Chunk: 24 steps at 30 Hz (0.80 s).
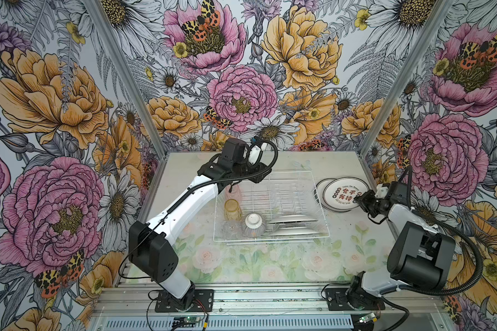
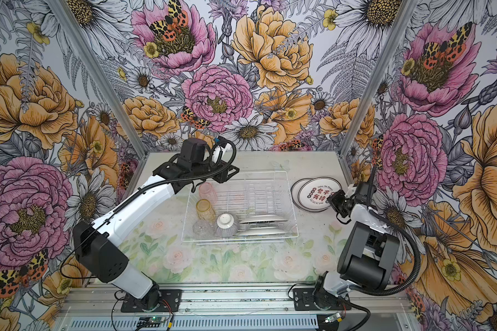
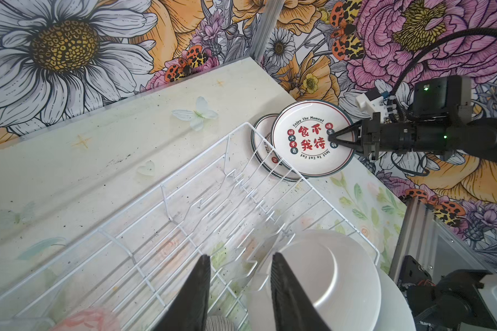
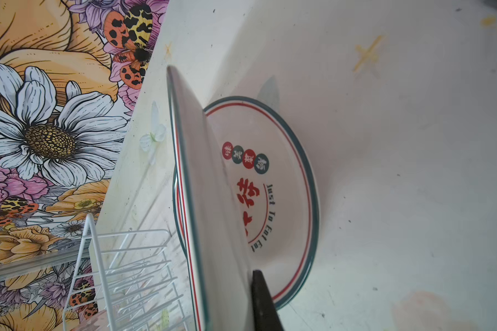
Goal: Unload the mixed dishes from the dish rack
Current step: 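Carry the plate with the right gripper and lower it onto the stacked plates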
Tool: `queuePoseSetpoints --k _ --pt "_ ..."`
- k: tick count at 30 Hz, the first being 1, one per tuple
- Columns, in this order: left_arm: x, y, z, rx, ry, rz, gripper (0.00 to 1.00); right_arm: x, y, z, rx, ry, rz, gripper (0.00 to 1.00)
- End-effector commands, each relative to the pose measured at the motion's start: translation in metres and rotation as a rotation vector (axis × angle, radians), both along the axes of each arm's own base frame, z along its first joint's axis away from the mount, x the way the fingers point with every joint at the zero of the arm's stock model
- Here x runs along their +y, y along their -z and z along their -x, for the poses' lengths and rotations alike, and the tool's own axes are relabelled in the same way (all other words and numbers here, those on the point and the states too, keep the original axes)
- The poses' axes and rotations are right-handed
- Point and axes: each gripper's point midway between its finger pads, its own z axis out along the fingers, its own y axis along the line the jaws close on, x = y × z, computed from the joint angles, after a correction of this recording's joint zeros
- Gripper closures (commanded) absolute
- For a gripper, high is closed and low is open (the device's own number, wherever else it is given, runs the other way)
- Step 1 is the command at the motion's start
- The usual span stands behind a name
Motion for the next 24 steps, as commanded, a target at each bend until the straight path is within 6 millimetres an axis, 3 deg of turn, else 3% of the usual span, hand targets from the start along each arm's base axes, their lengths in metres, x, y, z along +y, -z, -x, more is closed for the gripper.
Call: queuePoseSetpoints --k 1,16,24 --pt "-0.003 -0.003 -0.004 -0.02 0.003 -0.011 0.63 0.001 -0.005 -0.01 -0.046 -0.036 0.007 1.0" --pt "-0.005 -0.002 -0.004 -0.017 0.014 -0.019 0.63 0.002 0.019 -0.013 0.0 -0.044 -0.037 1.0" --pt "-0.004 0.0 -0.003 -0.013 0.015 -0.024 0.63 0.0 0.024 -0.011 0.014 -0.038 -0.022 0.77"
